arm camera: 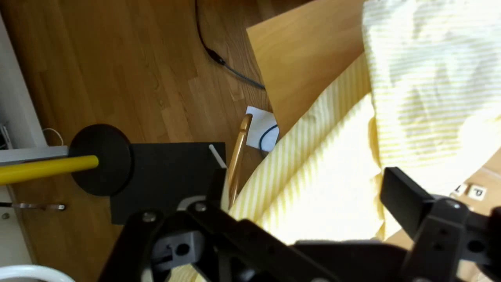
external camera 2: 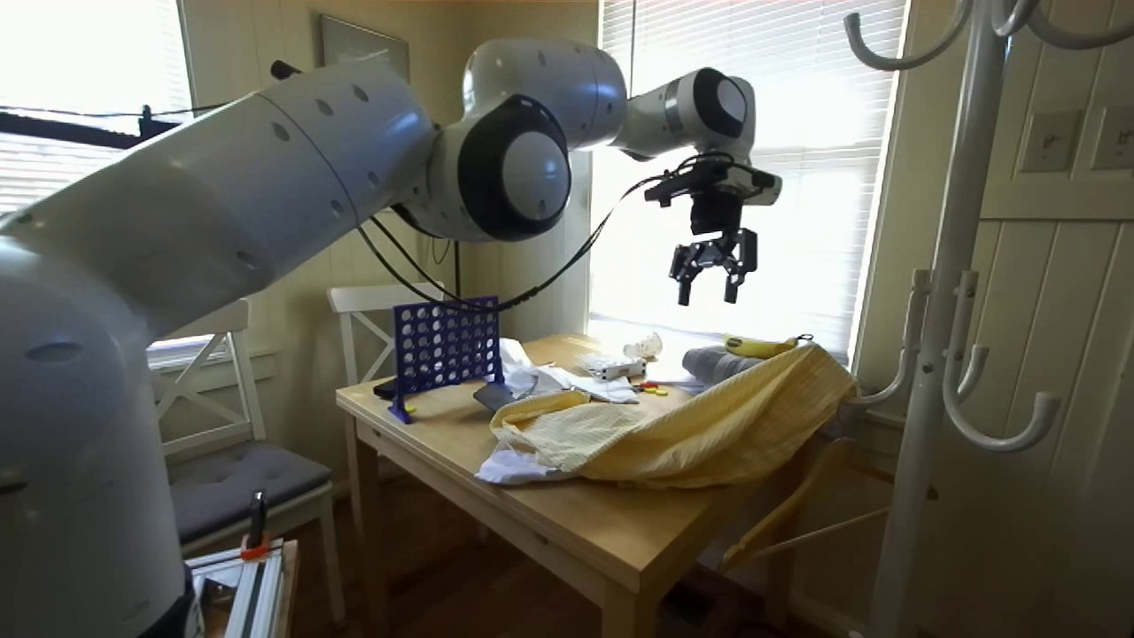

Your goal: Put the yellow towel on the table

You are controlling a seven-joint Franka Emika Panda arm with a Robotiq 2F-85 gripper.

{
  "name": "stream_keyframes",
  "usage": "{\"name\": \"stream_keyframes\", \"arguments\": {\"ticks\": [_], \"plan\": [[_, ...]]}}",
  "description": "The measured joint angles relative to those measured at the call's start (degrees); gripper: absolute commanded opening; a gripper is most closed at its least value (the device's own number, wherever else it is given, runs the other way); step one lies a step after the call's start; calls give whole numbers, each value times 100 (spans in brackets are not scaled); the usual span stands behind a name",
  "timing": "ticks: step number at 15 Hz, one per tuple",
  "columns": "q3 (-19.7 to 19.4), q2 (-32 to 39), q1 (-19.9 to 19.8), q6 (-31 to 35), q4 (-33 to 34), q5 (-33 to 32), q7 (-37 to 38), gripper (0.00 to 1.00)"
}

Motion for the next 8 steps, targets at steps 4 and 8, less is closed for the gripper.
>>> {"name": "stream_keyframes", "arguments": {"ticks": [4,8], "plan": [[-101,306,-168,887,0,1,905,100],[-339,539,-214,1579,0,-1,1858,100]]}}
